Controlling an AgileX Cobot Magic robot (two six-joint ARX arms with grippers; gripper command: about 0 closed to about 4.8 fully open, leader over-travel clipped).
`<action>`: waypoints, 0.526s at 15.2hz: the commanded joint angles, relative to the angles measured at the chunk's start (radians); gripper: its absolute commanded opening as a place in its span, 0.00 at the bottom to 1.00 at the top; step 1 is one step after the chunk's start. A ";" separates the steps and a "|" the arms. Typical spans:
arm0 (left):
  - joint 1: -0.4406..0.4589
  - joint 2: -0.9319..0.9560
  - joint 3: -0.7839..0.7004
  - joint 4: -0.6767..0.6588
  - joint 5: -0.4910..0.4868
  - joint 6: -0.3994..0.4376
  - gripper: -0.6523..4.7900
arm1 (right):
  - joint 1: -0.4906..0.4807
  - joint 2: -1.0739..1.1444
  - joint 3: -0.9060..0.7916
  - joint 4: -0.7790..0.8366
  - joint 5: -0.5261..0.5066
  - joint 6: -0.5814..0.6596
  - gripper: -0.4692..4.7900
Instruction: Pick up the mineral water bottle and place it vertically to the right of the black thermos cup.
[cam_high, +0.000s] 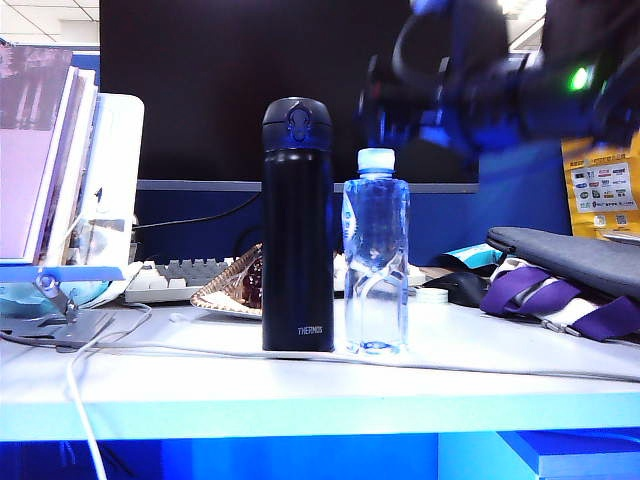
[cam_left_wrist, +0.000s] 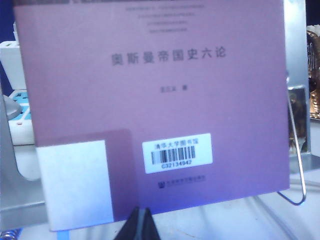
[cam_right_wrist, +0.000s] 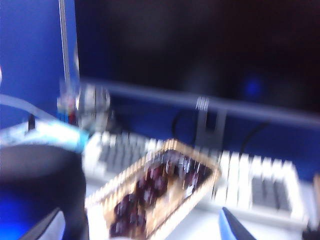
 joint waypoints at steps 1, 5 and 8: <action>0.002 -0.003 0.000 -0.012 -0.003 0.001 0.11 | 0.000 -0.115 0.003 0.014 0.013 0.004 0.67; 0.002 -0.003 0.000 -0.012 -0.003 0.001 0.11 | 0.000 -0.387 0.003 -0.087 0.132 -0.058 0.16; 0.002 -0.003 0.000 -0.012 -0.003 0.001 0.11 | 0.000 -0.666 0.042 -0.384 0.142 -0.128 0.16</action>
